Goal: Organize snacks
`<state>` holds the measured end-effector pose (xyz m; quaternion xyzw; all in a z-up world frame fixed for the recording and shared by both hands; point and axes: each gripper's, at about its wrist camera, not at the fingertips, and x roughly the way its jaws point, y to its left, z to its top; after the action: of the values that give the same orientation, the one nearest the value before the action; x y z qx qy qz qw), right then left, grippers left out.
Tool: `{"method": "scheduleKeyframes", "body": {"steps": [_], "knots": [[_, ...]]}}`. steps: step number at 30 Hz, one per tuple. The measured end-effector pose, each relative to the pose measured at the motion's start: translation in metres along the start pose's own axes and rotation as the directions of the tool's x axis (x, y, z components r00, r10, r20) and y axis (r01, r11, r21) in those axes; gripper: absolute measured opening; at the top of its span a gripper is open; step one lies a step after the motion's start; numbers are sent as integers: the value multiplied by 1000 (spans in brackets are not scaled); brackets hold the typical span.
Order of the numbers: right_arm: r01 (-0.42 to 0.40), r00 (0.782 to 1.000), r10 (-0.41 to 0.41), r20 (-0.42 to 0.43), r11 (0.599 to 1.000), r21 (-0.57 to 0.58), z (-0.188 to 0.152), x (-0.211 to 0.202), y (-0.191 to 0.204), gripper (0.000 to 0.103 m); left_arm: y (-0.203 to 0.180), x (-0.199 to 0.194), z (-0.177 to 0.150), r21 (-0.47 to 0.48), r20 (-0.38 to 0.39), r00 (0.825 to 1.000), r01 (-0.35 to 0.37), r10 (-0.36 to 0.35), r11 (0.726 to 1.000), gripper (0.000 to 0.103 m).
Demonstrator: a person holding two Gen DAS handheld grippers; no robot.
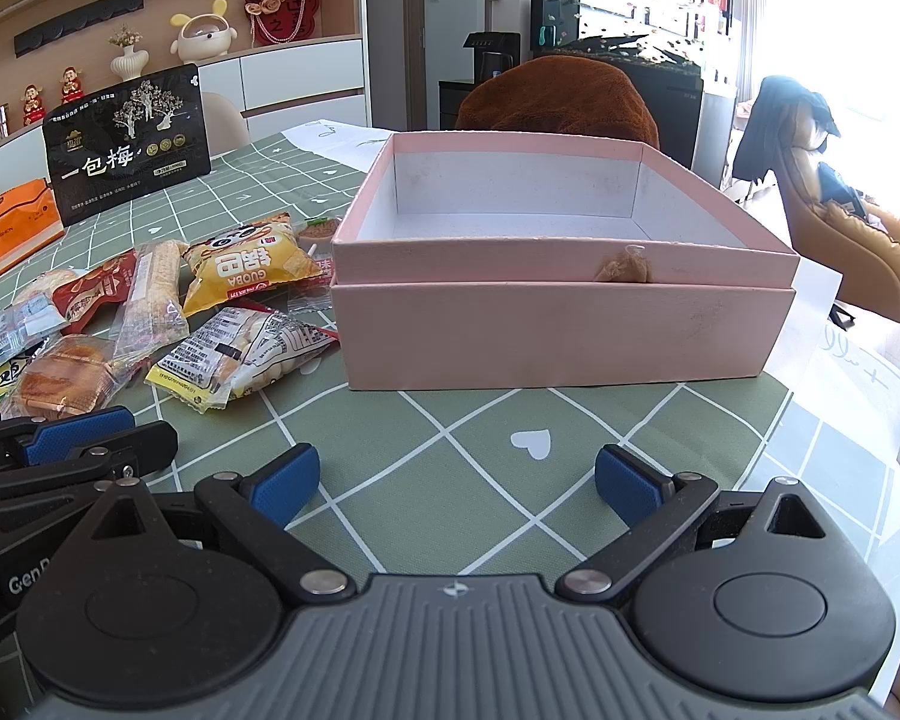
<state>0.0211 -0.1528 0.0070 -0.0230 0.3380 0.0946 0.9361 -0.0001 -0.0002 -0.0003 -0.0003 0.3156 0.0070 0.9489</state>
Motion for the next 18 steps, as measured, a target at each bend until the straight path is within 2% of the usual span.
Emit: {"method": "scheduleKeyframes", "body": {"steps": [8, 11, 13, 15, 18], "knots": [[-5, 1000, 4, -1, 1000, -4, -1, 1, -17, 99, -3, 0, 0, 7, 1, 1000, -5, 5, 1000, 26], [-46, 996, 42, -83, 998, -38, 9, 3, -30, 99, 0, 0, 0, 7, -1, 1000, 7, -7, 1000, 27], [-81, 986, 71, -150, 995, -59, 18, 8, -35, 99, 4, -7, 5, 0, -34, 999, 28, -28, 1000, 27], [-82, 984, 70, -164, 995, -65, 17, 7, -34, 99, 14, -17, 11, -40, -50, 997, 65, -67, 997, 27], [-100, 978, 83, -191, 992, -78, 20, 7, -35, 100, 34, -35, 26, -115, -13, 998, 64, -66, 991, 28]]}}
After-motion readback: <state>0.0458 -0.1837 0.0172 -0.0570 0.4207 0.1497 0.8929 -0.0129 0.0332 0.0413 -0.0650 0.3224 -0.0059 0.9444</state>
